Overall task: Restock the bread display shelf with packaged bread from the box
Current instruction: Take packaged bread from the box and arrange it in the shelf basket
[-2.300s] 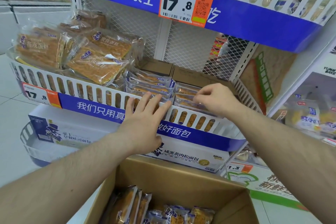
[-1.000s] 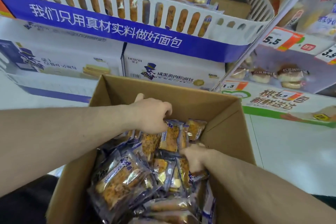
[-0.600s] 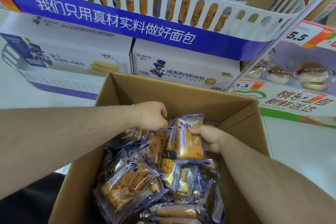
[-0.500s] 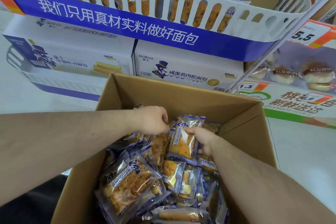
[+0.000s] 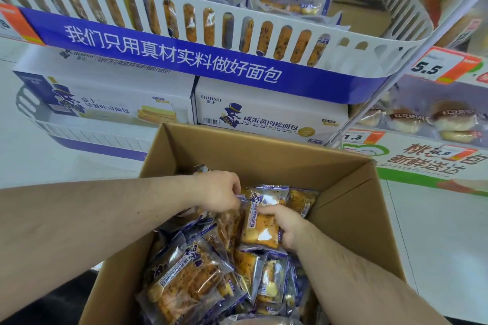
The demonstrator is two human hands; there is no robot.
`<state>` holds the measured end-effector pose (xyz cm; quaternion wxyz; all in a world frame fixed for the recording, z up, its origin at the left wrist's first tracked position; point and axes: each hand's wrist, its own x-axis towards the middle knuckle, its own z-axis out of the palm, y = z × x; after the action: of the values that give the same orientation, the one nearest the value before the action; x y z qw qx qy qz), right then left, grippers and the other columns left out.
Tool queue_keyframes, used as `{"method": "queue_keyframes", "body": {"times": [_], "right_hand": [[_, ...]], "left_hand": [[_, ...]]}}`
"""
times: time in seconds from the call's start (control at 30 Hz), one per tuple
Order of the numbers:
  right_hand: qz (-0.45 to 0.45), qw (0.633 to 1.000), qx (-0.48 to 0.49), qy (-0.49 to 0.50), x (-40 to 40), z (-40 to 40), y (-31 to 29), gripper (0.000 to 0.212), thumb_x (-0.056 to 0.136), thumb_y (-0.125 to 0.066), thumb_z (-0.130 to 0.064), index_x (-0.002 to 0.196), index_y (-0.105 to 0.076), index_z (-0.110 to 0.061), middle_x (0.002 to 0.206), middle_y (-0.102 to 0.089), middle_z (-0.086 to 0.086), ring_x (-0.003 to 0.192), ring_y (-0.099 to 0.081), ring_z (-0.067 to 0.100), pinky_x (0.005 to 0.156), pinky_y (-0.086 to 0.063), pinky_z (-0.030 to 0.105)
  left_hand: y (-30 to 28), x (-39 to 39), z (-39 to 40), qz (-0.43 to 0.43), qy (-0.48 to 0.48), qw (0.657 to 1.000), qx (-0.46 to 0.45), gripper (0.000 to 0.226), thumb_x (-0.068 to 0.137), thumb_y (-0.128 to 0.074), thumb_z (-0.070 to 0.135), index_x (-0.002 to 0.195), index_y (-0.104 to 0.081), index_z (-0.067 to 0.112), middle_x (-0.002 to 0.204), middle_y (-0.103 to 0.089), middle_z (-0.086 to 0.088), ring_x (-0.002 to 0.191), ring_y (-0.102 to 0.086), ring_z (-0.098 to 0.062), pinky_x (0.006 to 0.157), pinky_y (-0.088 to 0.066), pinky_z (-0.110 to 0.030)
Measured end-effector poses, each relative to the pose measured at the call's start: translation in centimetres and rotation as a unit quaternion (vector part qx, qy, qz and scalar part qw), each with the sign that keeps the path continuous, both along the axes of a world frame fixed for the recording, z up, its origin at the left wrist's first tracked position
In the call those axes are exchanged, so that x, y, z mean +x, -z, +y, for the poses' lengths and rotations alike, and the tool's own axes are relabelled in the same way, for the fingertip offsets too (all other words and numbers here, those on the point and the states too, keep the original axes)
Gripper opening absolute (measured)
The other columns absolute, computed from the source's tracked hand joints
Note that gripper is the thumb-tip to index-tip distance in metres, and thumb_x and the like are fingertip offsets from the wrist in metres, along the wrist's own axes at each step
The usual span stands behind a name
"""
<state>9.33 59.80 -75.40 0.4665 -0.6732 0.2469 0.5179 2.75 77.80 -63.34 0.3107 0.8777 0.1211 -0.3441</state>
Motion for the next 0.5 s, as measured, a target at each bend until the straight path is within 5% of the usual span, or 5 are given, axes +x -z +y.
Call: {"method": "queue_keyframes", "body": {"times": [0.23,0.37,0.5], "right_hand": [[-0.014,0.974,0.068,-0.215,2.6,-2.5,-9.1,0.028,0.087,-0.07,-0.005,0.114,-0.068,-0.007,0.105,-0.076,0.014,0.094,-0.073,0.029,0.092,-0.056,0.046],[-0.007,0.921,0.182,-0.344,3.5,-2.7,-14.1,0.054,0.08,-0.076,-0.014,0.131,-0.061,-0.008,0.126,-0.066,0.015,0.116,-0.063,0.032,0.105,-0.047,0.048],[-0.044,0.905,0.222,-0.36,3.2,-2.7,-17.9,0.069,0.068,-0.088,-0.037,0.126,-0.062,-0.01,0.121,-0.066,0.012,0.111,-0.063,0.027,0.105,-0.045,0.045]], "left_hand": [[-2.8,1.3,0.6,-0.082,-0.068,0.994,-0.019,0.05,0.092,-0.058,0.049,0.133,-0.05,0.022,0.124,-0.06,0.002,0.108,-0.058,-0.015,0.099,-0.047,-0.035],[-6.6,1.2,0.0,-0.051,-0.069,0.987,-0.132,0.059,0.09,-0.049,0.065,0.134,-0.049,0.025,0.132,-0.057,0.002,0.117,-0.056,-0.019,0.107,-0.041,-0.044],[-9.6,0.5,-1.2,0.012,-0.064,0.959,-0.276,0.049,0.084,-0.072,0.045,0.124,-0.054,0.023,0.11,-0.074,-0.004,0.1,-0.071,-0.021,0.092,-0.056,-0.045]]}}
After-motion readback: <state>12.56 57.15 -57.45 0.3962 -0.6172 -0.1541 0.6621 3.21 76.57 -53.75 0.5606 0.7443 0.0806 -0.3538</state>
